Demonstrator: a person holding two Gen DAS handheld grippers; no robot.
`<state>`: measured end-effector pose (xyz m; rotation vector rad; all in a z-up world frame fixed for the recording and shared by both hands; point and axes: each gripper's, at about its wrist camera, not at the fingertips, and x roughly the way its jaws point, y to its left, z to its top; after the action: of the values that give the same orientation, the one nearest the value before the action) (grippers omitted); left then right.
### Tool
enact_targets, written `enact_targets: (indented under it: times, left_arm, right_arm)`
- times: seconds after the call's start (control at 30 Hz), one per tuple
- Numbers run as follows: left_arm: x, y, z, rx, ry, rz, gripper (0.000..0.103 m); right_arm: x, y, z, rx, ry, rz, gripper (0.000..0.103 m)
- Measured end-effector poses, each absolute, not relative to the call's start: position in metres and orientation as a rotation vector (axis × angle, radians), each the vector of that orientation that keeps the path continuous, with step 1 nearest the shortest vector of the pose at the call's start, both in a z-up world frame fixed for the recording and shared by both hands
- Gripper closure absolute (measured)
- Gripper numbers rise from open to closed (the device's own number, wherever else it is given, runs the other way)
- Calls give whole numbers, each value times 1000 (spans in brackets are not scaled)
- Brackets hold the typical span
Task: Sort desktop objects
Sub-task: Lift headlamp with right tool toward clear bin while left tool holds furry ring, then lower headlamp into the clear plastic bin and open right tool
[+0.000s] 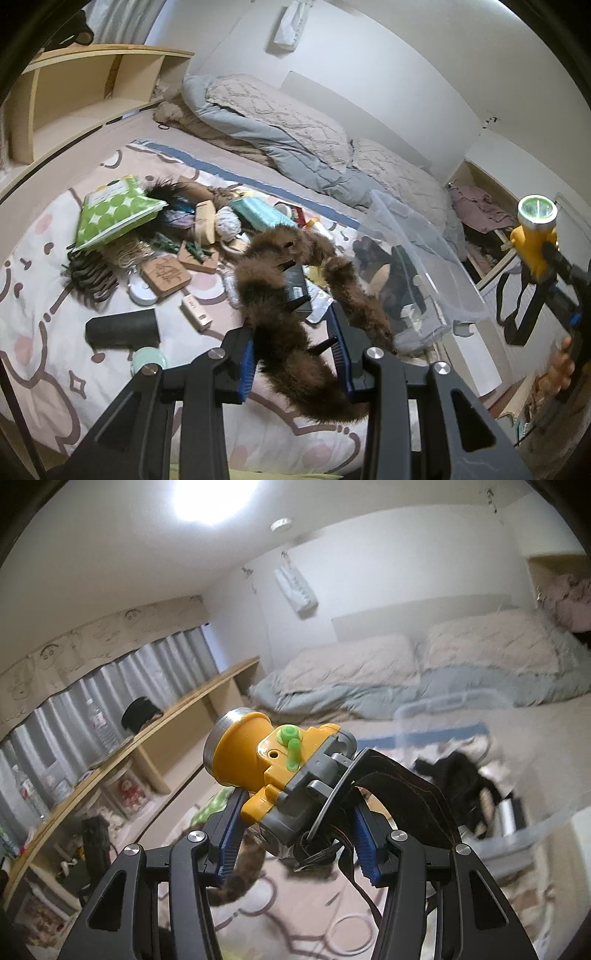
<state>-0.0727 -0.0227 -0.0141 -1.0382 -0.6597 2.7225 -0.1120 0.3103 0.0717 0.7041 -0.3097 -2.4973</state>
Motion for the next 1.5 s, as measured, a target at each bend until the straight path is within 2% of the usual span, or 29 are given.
enact_targets:
  times: [0.27, 0.6, 0.77, 1.0, 1.3, 1.4, 1.5]
  left_arm:
    - [-83, -9, -1, -1007, -659, 2677, 68]
    - [-92, 0, 9, -990, -646, 2651, 68]
    - [-98, 2, 9, -996, -655, 2635, 68]
    - [-104, 10, 8, -1011, -657, 2616, 68]
    - [-105, 11, 10, -1005, -656, 2622, 68]
    - [-106, 8, 9, -1004, -670, 2624, 68]
    - [-108, 7, 7, -1009, -678, 2616, 68]
  right_arm:
    - [-147, 343, 85, 717, -294, -2627, 49]
    - [-229, 370, 34, 936, -327, -2696, 49]
    - [-252, 377, 4, 1021, -493, -2606, 49]
    - [-273, 386, -30, 1070, -821, -2426, 49]
    - [-286, 380, 41, 835, -816, -2399, 50]
    - [-290, 387, 38, 836, -833, -2417, 52]
    - [-292, 391, 12, 908, -847, -2410, 53]
